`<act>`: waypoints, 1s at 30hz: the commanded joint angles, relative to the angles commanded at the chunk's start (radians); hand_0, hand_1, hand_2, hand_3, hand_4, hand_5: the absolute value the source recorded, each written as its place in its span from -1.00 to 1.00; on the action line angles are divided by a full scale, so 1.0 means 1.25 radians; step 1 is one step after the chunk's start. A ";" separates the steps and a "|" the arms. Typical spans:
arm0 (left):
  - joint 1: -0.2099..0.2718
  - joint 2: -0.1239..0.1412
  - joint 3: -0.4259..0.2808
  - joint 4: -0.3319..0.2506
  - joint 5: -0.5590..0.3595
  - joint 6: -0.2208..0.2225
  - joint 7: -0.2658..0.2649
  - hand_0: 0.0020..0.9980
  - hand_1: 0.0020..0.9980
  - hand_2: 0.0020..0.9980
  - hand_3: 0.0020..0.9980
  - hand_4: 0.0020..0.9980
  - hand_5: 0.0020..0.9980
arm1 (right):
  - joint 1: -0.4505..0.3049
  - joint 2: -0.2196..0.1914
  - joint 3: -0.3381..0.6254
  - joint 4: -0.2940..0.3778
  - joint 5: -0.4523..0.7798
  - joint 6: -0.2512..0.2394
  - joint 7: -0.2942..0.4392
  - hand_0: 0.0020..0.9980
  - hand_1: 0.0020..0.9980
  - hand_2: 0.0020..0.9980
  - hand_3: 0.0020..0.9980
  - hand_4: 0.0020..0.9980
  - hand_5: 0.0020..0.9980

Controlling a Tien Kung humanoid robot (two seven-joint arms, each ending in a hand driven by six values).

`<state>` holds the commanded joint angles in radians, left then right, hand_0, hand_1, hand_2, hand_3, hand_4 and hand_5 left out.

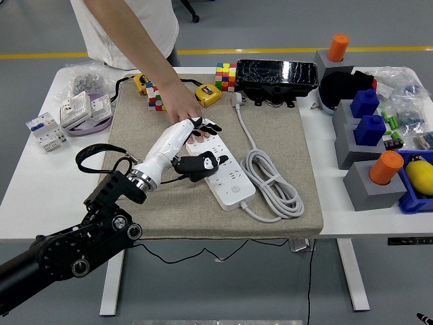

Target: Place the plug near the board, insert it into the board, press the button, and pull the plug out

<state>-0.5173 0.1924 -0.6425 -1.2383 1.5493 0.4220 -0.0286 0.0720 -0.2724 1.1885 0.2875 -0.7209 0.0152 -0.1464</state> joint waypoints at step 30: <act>-0.013 0.011 0.047 -0.110 -0.007 -0.401 0.325 -0.83 -0.87 -0.74 0.82 0.50 -0.82 | 0.000 -0.001 -0.002 0.000 -0.001 0.002 -0.002 0.15 0.26 0.20 0.08 0.76 -0.18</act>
<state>-0.5340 0.2061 -0.5837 -1.3764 1.5401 -0.0797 0.3780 0.0719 -0.2734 1.1862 0.2879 -0.7216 0.0172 -0.1486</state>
